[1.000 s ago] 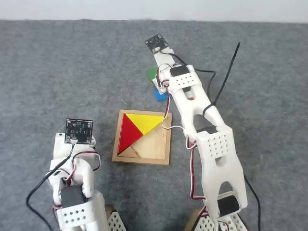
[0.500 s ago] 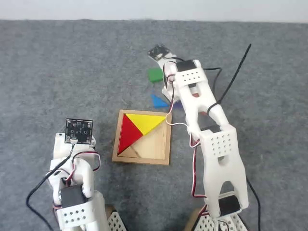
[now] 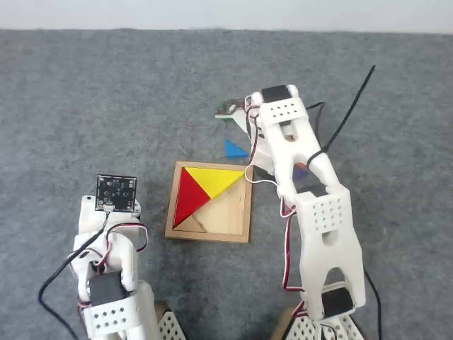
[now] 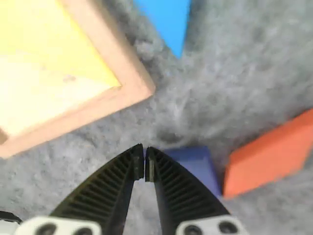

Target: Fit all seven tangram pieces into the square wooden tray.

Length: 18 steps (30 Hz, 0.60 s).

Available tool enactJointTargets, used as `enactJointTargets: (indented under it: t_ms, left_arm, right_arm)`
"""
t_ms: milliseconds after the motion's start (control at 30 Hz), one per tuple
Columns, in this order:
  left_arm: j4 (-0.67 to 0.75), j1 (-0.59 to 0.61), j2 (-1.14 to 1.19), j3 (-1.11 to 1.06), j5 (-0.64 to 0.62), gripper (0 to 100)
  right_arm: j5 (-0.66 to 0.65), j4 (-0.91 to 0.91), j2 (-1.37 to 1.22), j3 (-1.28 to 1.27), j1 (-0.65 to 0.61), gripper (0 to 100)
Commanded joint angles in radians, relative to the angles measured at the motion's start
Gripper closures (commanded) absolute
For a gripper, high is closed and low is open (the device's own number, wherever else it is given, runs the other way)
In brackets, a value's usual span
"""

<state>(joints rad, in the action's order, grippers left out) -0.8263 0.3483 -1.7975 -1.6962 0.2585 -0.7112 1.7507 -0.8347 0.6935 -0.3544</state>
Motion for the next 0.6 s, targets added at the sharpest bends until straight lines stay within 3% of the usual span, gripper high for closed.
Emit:
enactJointTargets:
  t_ms: [0,133,200,300,400,567]
  left_arm:
    - [-0.003,0.002,-0.021,0.015,0.012,98]
    - [-0.003,0.002,-0.021,0.015,0.012,98]
    - [-0.003,0.002,-0.021,0.015,0.012,98]
    - [-0.003,0.002,-0.021,0.015,0.012,98]
    - [-0.003,0.003,-0.021,0.015,0.012,98]
    - [-0.003,0.003,-0.021,0.015,0.012,98]
  right_arm:
    - [-0.04,0.041,0.151,0.003,-0.005,99.1]
    - [-0.023,0.036,0.277,-0.106,-0.01,99.1]
    - [0.068,0.021,0.334,-0.157,-0.008,98.9]
    - [0.385,-0.036,0.4,-0.233,0.01,98.8]
    - [0.623,-0.099,0.429,-0.311,0.013,97.6]
    - [1.007,-0.228,0.377,-0.376,0.012,82.5]
